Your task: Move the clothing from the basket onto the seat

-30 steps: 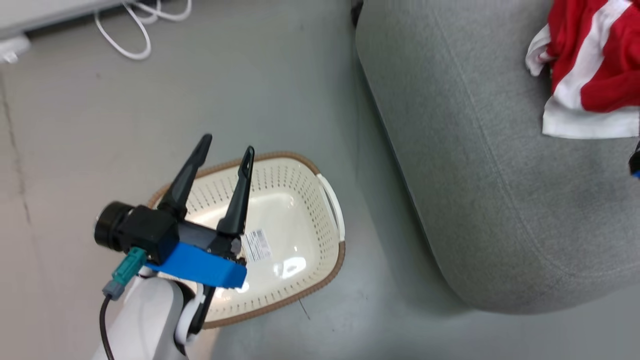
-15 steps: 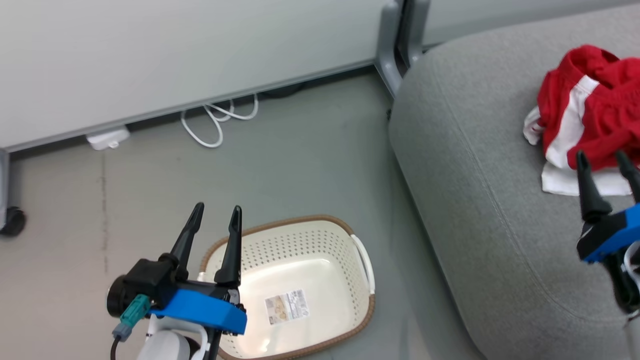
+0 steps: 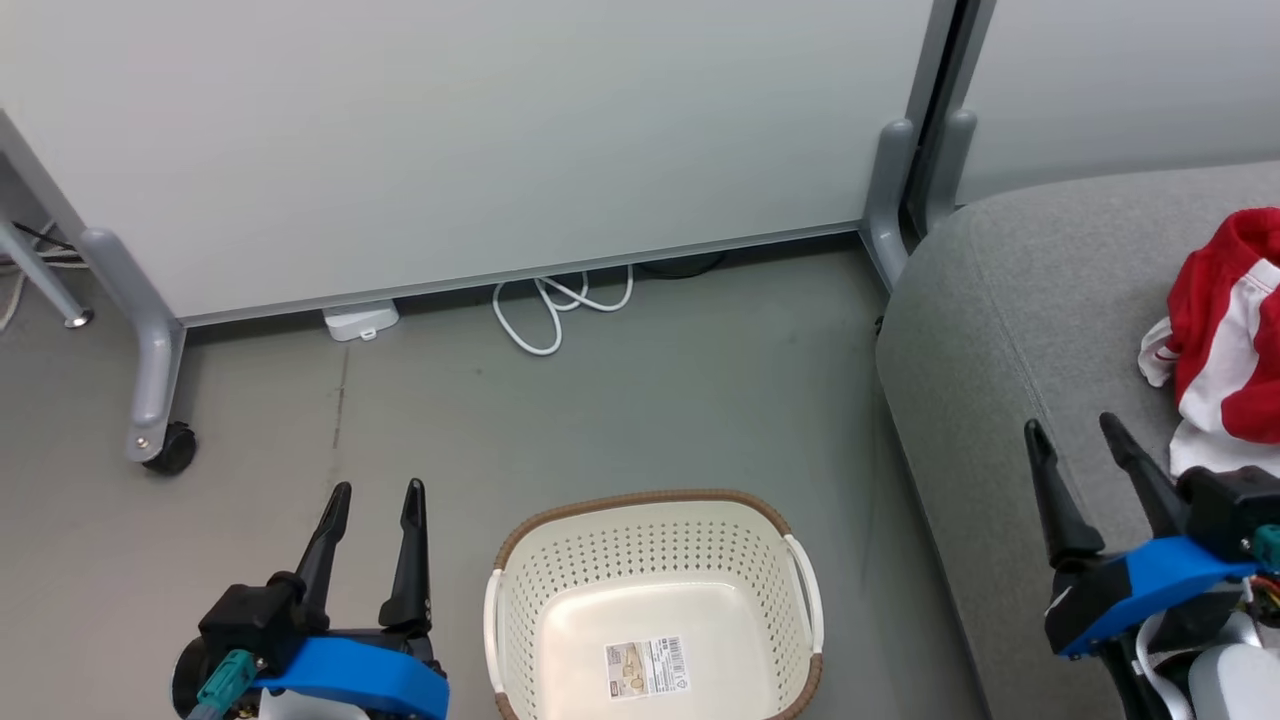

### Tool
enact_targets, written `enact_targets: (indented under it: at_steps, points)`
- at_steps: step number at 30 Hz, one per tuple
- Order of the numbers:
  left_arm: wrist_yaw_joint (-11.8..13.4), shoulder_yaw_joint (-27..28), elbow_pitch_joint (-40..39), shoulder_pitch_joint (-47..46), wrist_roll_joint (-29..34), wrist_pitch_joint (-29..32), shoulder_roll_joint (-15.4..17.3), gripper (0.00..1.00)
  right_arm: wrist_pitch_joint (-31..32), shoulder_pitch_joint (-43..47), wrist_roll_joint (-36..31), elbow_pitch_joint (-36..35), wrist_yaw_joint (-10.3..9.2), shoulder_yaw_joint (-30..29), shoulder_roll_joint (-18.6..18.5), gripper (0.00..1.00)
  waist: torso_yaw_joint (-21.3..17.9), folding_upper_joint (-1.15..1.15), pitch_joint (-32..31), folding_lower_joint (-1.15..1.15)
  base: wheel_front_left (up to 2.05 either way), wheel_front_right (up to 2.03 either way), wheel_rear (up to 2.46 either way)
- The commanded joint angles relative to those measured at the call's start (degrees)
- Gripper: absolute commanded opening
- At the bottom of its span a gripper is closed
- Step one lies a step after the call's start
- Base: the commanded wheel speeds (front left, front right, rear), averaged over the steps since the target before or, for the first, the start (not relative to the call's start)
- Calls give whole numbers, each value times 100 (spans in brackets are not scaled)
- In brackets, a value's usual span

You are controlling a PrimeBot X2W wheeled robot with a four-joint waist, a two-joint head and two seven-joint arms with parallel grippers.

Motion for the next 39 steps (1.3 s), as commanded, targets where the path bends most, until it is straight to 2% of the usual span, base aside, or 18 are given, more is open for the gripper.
enact_targets:
  at_steps: [1,17,39]
  points:
    - [-9,65,23,64,55,-16,0,100,-34,175,-72,-85,1,-2,88,100,131,0,-101,1,0,0,0]
    - [-9,427,296,209,291,-17,-66,100,-90,710,-200,-289,2,-8,551,100,503,0,-307,1,0,0,0]
    - [-10,480,556,138,261,-17,-52,100,-78,680,-126,-138,2,-1,696,100,461,0,-334,1,0,0,0]
